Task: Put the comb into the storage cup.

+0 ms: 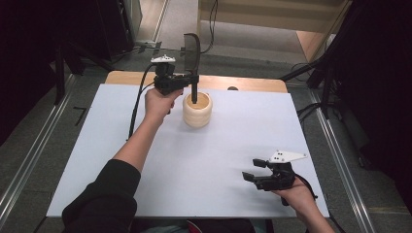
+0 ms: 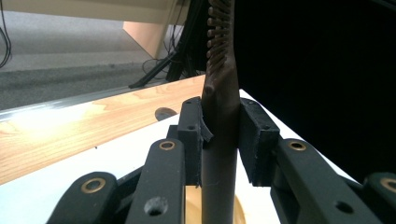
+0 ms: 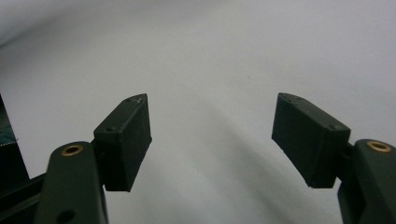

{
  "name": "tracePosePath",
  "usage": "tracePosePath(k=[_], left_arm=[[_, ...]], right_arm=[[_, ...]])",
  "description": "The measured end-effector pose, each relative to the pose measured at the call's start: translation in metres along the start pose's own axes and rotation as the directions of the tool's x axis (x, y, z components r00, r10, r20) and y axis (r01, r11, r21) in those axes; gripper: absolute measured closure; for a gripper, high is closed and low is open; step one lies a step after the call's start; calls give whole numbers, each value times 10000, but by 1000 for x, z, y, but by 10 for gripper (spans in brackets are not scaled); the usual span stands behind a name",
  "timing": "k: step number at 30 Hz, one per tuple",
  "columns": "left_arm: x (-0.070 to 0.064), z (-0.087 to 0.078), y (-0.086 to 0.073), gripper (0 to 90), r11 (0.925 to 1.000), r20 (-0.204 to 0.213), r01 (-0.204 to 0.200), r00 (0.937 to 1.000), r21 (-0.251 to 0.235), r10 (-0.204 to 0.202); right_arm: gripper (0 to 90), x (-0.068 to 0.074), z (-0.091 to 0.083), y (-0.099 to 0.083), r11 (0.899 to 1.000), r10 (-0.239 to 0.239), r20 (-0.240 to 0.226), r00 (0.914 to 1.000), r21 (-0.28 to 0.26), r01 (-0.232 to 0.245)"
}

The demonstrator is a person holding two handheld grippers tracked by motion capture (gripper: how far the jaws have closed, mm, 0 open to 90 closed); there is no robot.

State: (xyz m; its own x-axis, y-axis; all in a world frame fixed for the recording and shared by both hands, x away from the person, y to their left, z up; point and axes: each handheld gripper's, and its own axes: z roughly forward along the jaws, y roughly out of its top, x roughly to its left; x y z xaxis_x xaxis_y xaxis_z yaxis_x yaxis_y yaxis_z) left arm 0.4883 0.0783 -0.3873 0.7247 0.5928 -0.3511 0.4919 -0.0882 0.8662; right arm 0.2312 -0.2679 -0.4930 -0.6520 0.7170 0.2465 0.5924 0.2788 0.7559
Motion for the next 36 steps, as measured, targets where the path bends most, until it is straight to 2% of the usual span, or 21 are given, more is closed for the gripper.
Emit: tracePosePath(k=[17,30,36], left_arm=[[8,15,-11,730,9999,-240,48,9997,91,-46],[4,26,-21,730,9986,-190,-258,9995,457,266],[4,26,-28,730,9996,-111,-180,9998,234,183]], right_arm=[[264,1,-1,0,9999,-10,-4,10000,-106,10],[264,1,-2,0,9997,31,71,10000,-241,-29],[264,1,-2,1,9998,23,60,10000,-218,-22]])
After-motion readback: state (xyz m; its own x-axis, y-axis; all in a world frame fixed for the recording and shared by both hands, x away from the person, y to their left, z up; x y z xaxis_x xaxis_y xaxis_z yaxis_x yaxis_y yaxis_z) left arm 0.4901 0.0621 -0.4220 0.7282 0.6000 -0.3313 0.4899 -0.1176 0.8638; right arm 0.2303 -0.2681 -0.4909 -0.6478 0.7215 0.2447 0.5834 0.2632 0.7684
